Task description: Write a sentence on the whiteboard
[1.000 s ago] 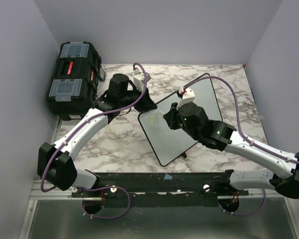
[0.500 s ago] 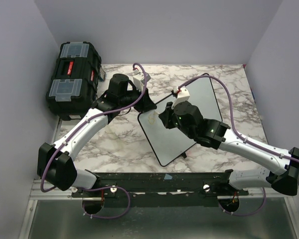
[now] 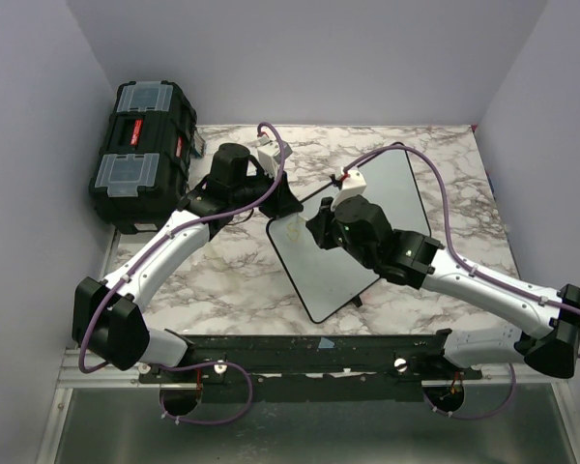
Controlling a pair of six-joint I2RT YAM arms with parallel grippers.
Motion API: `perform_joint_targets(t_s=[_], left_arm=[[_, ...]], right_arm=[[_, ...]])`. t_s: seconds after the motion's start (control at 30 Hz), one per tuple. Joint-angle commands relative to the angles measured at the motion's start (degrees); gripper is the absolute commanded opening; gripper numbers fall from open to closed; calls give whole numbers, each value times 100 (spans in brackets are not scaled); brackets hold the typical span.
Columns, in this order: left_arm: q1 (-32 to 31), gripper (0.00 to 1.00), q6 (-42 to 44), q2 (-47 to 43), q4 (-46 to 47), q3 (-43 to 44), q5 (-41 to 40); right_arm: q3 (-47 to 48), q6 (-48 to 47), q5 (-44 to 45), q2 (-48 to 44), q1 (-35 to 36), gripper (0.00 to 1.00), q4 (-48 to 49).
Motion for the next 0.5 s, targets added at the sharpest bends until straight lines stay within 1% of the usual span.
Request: perform_joint_targets(t_s=[0.0,0.47], left_arm=[[-128,0,110,-175,102,193,248],[-128,0,112,-87,93,216,206]], right_arm=[[115,67,27,192,-7,1,-304],[-301,274,-199,-60,-5,1,-544]])
